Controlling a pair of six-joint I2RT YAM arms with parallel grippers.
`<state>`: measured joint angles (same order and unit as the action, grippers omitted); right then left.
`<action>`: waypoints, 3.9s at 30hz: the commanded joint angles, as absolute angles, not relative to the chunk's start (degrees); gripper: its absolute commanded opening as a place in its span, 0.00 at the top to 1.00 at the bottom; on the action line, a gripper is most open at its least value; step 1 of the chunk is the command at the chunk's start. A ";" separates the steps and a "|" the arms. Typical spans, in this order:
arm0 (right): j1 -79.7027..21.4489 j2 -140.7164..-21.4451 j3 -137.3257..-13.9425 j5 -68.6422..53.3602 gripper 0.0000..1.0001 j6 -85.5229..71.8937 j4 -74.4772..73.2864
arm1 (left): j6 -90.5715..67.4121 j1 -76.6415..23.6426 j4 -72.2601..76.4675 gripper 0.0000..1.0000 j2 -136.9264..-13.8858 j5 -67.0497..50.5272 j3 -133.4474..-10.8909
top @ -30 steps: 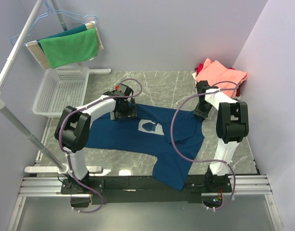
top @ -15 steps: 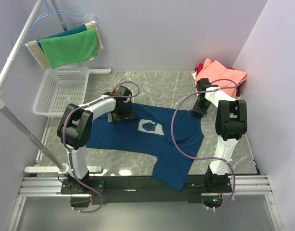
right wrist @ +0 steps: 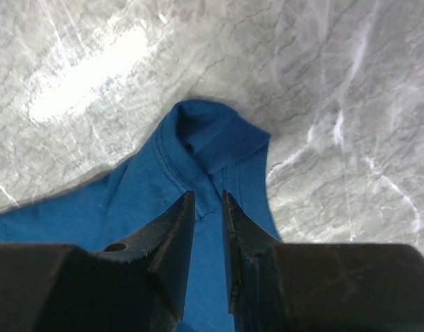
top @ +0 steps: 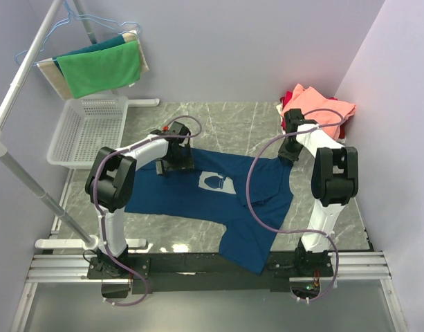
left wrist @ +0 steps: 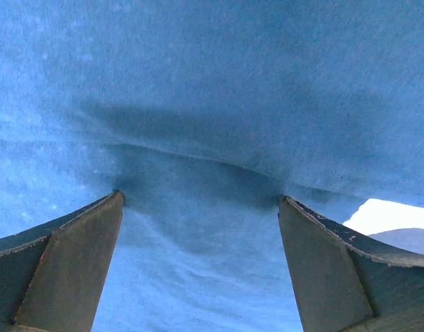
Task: Fold and stack the t-shirts
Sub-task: Fold the tshirt
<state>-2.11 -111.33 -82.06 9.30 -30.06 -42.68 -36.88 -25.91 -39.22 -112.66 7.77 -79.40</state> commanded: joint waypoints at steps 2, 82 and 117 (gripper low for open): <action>-2.46 -111.27 -84.55 7.56 0.70 -29.00 -41.75 | -37.35 -25.66 -39.55 0.01 -113.99 7.82 -82.26; -7.38 -77.08 -53.70 0.88 0.64 -34.81 -35.86 | -61.61 -42.53 -10.46 0.07 -121.11 -24.70 -84.99; -8.09 -92.28 -57.39 0.18 0.68 -32.52 -33.57 | -55.37 -30.68 -39.19 0.06 -114.34 14.15 -83.05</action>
<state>-7.49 -90.48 -54.13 0.21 -33.08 -33.91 -57.56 -30.96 -34.22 -111.20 10.83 -82.19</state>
